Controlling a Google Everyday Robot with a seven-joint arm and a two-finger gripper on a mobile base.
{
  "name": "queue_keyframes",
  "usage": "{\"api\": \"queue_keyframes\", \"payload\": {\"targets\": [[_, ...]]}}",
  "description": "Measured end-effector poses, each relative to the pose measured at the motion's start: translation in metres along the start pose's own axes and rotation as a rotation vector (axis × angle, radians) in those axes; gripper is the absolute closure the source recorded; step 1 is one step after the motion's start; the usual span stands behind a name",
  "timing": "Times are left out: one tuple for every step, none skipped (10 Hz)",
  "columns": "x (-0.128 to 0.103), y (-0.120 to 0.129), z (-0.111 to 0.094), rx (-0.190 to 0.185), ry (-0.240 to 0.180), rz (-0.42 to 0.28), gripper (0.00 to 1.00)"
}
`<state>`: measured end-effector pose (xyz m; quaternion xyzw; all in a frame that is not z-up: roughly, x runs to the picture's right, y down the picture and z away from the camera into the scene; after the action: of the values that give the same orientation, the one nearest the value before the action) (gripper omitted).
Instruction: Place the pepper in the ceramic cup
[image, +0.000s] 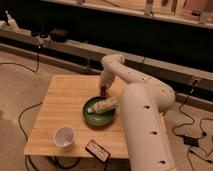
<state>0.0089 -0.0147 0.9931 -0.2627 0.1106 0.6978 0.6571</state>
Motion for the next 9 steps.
{"api": "queue_keyframes", "payload": {"targets": [[-0.006,0.009,-0.015,-0.026,-0.024,-0.012,1.0],[-0.015,0.019,-0.034,-0.049,-0.054,-0.031,1.0],[-0.021,0.029,-0.051,-0.069,-0.082,-0.055,1.0],[-0.026,0.045,-0.075,-0.102,-0.116,-0.092,1.0],[-0.027,0.069,-0.1,-0.145,-0.145,-0.146,1.0],[-0.019,0.1,-0.125,-0.203,-0.165,-0.218,1.0],[-0.01,0.119,-0.136,-0.234,-0.168,-0.265,1.0],[0.011,0.142,-0.146,-0.276,-0.158,-0.329,1.0],[0.034,0.163,-0.155,-0.325,-0.139,-0.391,1.0]]}}
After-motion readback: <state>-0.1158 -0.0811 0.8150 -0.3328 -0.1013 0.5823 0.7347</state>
